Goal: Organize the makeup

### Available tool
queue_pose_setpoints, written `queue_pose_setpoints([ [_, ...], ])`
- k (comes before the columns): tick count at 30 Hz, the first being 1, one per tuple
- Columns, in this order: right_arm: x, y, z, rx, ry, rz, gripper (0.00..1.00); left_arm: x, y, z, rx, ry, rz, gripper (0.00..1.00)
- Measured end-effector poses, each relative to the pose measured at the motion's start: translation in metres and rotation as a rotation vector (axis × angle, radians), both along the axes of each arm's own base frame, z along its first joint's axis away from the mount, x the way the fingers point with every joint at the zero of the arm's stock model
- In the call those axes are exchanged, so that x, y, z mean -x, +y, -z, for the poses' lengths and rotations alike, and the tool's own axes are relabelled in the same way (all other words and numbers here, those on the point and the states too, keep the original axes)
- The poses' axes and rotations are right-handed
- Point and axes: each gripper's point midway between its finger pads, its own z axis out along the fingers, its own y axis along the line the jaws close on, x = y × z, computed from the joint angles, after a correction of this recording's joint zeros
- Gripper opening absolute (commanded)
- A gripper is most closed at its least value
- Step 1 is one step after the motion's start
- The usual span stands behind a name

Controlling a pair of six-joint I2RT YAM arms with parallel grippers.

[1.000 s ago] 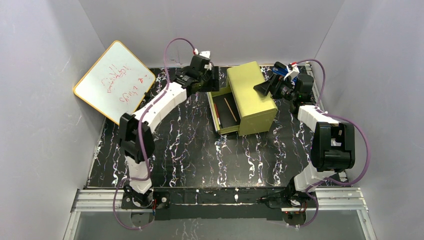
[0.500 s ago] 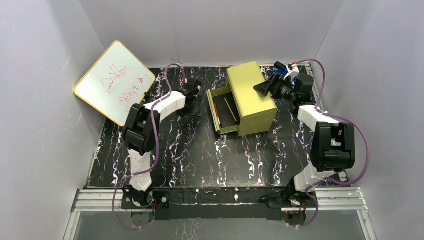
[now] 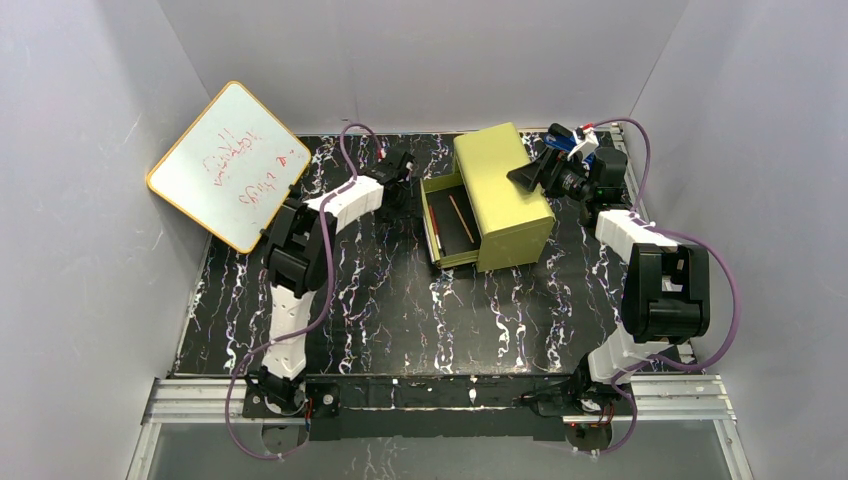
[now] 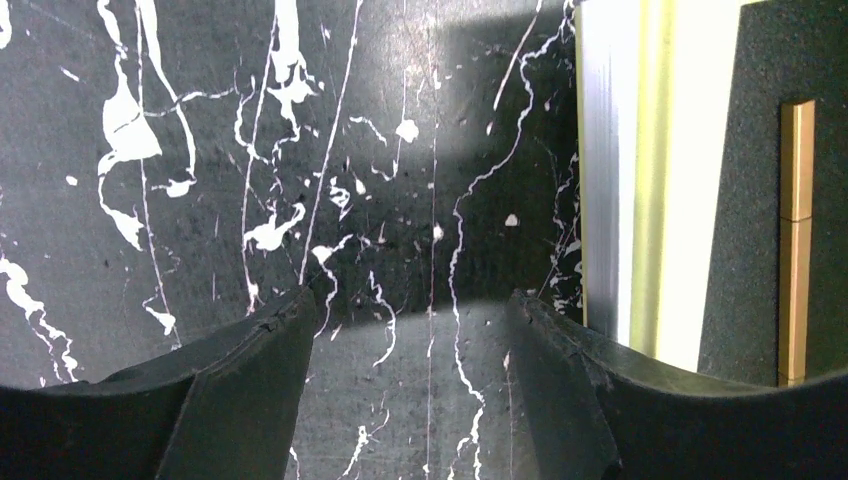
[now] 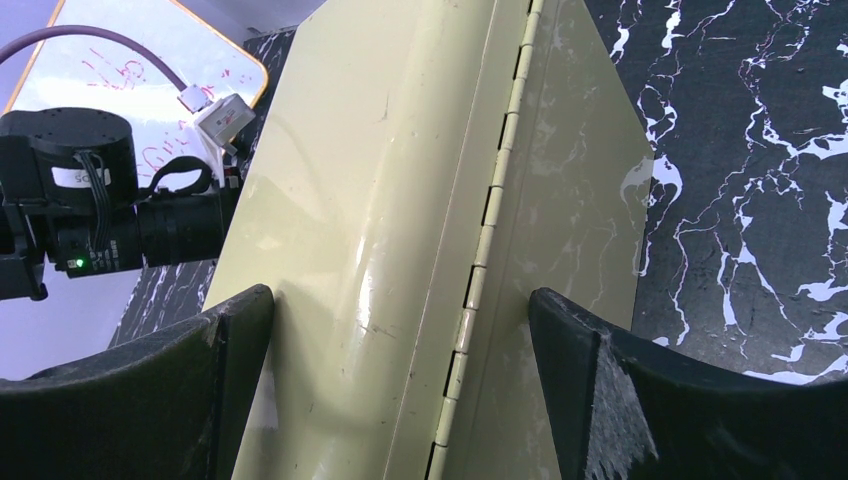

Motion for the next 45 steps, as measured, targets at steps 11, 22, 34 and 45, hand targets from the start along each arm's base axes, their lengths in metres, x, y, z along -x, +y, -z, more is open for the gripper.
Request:
queue_pose_setpoints([
  [11, 0.0, 0.0, 0.001, -0.002, 0.002, -0.006, 1.0, -0.015, -0.09, -0.009, 0.158, -0.054, 0.053, 0.68],
  [22, -0.003, -0.004, 0.001, 0.001, 0.0, 0.005, 1.0, -0.013, -0.122, -0.01, 0.21, -0.048, 0.065, 0.69],
  [34, -0.002, -0.004, -0.001, 0.006, 0.003, 0.016, 1.0, 0.026, -0.019, -0.076, -0.06, -0.23, 0.209, 0.98],
  [45, -0.004, -0.052, -0.031, 0.253, 0.082, 0.313, 1.0, 0.012, 0.058, -0.228, -0.182, -0.648, 0.176, 0.98],
])
